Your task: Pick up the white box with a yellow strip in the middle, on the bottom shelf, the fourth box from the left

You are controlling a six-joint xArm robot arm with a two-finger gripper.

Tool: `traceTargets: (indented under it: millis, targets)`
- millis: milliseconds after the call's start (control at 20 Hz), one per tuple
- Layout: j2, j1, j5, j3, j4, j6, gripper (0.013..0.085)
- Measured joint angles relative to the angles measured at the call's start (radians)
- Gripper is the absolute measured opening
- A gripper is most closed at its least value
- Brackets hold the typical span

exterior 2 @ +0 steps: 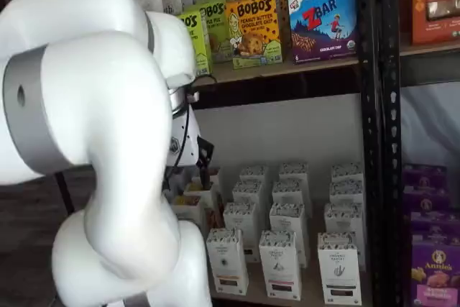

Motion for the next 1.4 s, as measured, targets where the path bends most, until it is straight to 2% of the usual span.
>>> traceTargets:
  millis: [200, 400, 550, 700, 800, 1050, 1150, 1250, 1300, 1350, 1400]
  targets:
    - [0.105, 0.015, -0.101, -0.005, -0.007, 0.020, 0.0850]
    - [0.189, 0.022, -0.154, -0.022, -0.027, 0.040, 0.0850]
    - [0.275, 0.018, -0.229, -0.036, -0.014, 0.030, 0.0850]
    - [0.329, 0.015, -0.311, -0.036, 0.018, 0.004, 0.0850]
    - [0.373, 0.019, -0.343, -0.047, 0.017, 0.008, 0.0850]
    - [0.464, 0.027, -0.441, -0.057, -0.014, 0.039, 0.0850]
    - [0.500, 0.026, -0.471, -0.065, 0.006, 0.022, 0.0850]
    - [0.532, 0.021, -0.499, -0.071, 0.047, -0.017, 0.0850]
    - [0.555, 0.018, -0.507, -0.080, 0.042, -0.015, 0.0850]
    - [0.579, 0.017, -0.500, -0.094, 0.007, 0.014, 0.0850]
    - [0.599, 0.016, -0.499, -0.104, -0.006, 0.023, 0.0850]
